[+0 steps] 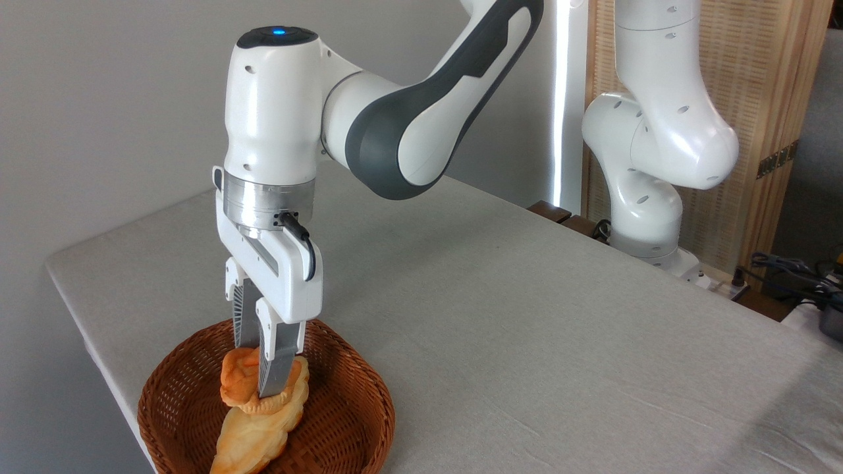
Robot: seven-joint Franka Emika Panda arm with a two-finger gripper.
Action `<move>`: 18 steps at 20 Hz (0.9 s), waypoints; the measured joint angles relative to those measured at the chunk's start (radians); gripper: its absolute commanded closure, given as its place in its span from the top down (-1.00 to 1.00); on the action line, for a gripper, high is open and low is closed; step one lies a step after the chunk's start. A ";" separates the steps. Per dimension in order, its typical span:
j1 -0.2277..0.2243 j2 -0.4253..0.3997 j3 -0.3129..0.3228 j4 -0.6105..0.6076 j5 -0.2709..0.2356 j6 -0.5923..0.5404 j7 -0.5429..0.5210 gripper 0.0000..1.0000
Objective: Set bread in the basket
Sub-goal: 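Lower the bun into the basket beside the long roll and open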
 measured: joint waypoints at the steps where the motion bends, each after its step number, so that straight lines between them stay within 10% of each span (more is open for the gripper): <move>1: 0.000 0.000 0.000 0.001 0.000 0.000 0.000 1.00; 18: 0.000 -0.001 0.000 0.010 0.000 0.000 0.000 1.00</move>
